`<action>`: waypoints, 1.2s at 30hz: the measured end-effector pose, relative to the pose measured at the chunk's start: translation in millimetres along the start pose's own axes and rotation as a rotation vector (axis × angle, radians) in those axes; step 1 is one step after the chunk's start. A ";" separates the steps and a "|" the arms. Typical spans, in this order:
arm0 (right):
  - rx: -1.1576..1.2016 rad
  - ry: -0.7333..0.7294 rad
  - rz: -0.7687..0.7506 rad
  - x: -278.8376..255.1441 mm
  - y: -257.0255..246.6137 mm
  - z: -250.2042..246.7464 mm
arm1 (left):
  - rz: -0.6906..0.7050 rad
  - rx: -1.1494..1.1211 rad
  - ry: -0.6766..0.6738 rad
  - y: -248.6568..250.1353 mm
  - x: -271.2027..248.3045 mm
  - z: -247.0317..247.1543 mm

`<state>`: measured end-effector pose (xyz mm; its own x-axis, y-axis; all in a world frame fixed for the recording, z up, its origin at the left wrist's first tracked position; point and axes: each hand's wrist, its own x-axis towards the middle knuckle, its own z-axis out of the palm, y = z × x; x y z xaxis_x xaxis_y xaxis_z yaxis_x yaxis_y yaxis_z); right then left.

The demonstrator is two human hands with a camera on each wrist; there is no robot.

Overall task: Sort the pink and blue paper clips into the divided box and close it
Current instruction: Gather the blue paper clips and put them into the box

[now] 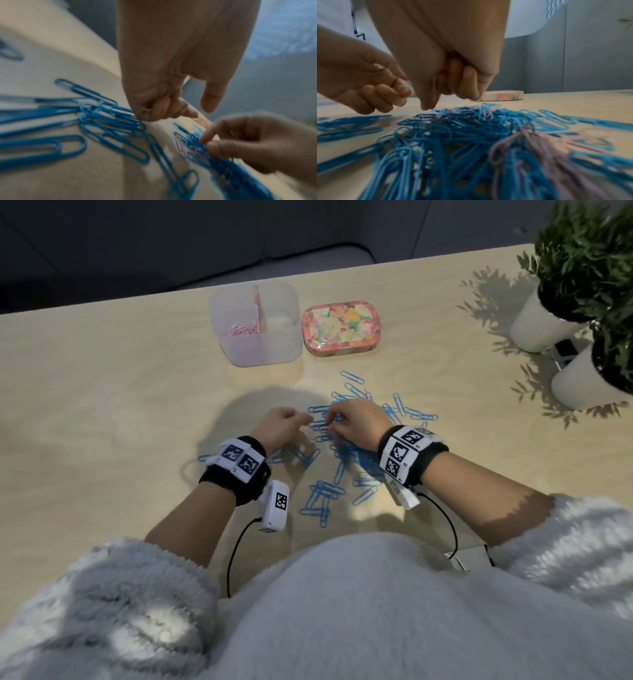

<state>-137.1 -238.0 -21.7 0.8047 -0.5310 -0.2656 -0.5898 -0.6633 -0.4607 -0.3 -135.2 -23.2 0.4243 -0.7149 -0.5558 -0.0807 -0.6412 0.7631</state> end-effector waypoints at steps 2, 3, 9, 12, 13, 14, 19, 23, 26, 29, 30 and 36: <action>-0.051 -0.039 -0.011 7.4 -2.7 2.6 | 0.103 0.341 0.082 -4.2 1.2 4.8; -0.073 -0.056 -0.018 9.9 -3.1 3.9 | 0.119 0.453 0.113 -6.4 1.5 7.8; 0.194 0.029 0.122 13.7 11.9 -1.8 | 0.168 0.596 0.180 -7.4 3.0 15.0; 0.692 0.077 0.270 5.3 24.8 -9.1 | 0.161 0.604 0.112 -7.4 3.6 10.1; 0.857 0.058 0.309 1.2 27.1 -10.5 | 0.150 0.591 0.096 -8.4 3.7 7.5; 0.995 0.035 0.337 -3.1 28.3 -12.3 | 0.136 0.565 0.089 -9.0 3.4 4.7; 1.005 -0.027 0.318 -12.9 29.7 -14.8 | 0.088 0.288 0.097 -6.6 1.6 -7.0; 0.350 -0.092 0.027 -11.8 21.2 -7.7 | 0.030 0.038 0.017 0.2 2.4 -5.3; -0.089 -0.110 -0.098 -11.6 15.8 -4.5 | -0.055 -0.141 -0.040 9.1 4.6 2.9; -0.219 -0.138 -0.133 -10.5 12.4 -5.3 | -0.105 -0.168 -0.078 16.1 6.9 9.3; -0.253 -0.149 -0.134 -10.3 11.6 -5.3 | -0.087 -0.106 -0.084 16.7 8.3 10.7; 0.477 0.086 0.085 -14.3 28.8 -18.7 | 0.128 0.313 -0.113 15.4 3.7 26.2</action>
<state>-167.0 -259.4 -15.3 0.7350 -0.6273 -0.2575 -0.5394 -0.3109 -0.7826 -23.6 -155.0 -22.2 0.2914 -0.8102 -0.5086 -0.4065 -0.5862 0.7008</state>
